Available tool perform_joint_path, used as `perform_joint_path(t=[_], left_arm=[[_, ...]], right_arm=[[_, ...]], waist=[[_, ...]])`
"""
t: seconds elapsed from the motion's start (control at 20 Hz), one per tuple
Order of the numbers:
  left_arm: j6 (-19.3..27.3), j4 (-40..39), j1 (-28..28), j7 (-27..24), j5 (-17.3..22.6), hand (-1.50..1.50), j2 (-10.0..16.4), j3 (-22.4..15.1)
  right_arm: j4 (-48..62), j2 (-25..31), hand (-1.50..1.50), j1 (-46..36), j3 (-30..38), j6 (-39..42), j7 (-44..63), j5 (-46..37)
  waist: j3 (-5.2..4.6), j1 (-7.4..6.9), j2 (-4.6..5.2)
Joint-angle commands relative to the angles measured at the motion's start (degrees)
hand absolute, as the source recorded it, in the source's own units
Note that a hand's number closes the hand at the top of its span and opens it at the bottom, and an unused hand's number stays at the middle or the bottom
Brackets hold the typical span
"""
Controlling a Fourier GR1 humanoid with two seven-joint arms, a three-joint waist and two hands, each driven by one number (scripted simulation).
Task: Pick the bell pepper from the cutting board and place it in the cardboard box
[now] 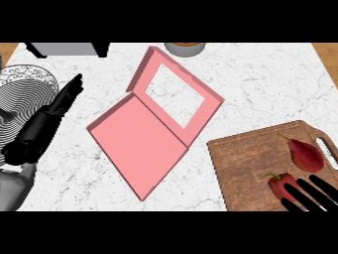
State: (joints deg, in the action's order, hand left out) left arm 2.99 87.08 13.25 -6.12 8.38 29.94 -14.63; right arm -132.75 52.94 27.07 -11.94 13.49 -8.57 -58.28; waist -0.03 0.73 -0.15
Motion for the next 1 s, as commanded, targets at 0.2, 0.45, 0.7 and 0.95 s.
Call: perform_joint_path(t=[0.2, 0.45, 0.7, 0.95], left_arm=[[-0.41, 5.78, -2.35, 3.6, -2.43, 0.0, -1.9, -0.26], [-4.31, -3.85, 1.03, -1.96, -3.22, 0.0, -3.49, 3.99], [-4.35, 3.81, -4.7, 0.12, -5.36, 0.0, -4.3, 3.87], [-6.45, -1.58, -0.55, -0.72, -5.5, 0.0, -5.54, 7.29]], right_arm=[[0.03, -5.25, -1.5, 1.31, -8.6, -0.61, 6.2, -17.2], [5.54, -11.84, -1.5, -5.92, -12.15, 1.11, 6.68, -21.03], [6.89, -12.97, -1.5, -3.35, -12.14, -2.0, 5.25, -25.14], [13.2, -17.01, -1.5, -4.64, -13.5, -3.68, 6.65, -29.94]], waist=[[0.05, -0.58, -0.09], [0.02, -0.52, 0.18], [0.04, -0.65, 0.03], [0.04, -0.43, 0.12]])
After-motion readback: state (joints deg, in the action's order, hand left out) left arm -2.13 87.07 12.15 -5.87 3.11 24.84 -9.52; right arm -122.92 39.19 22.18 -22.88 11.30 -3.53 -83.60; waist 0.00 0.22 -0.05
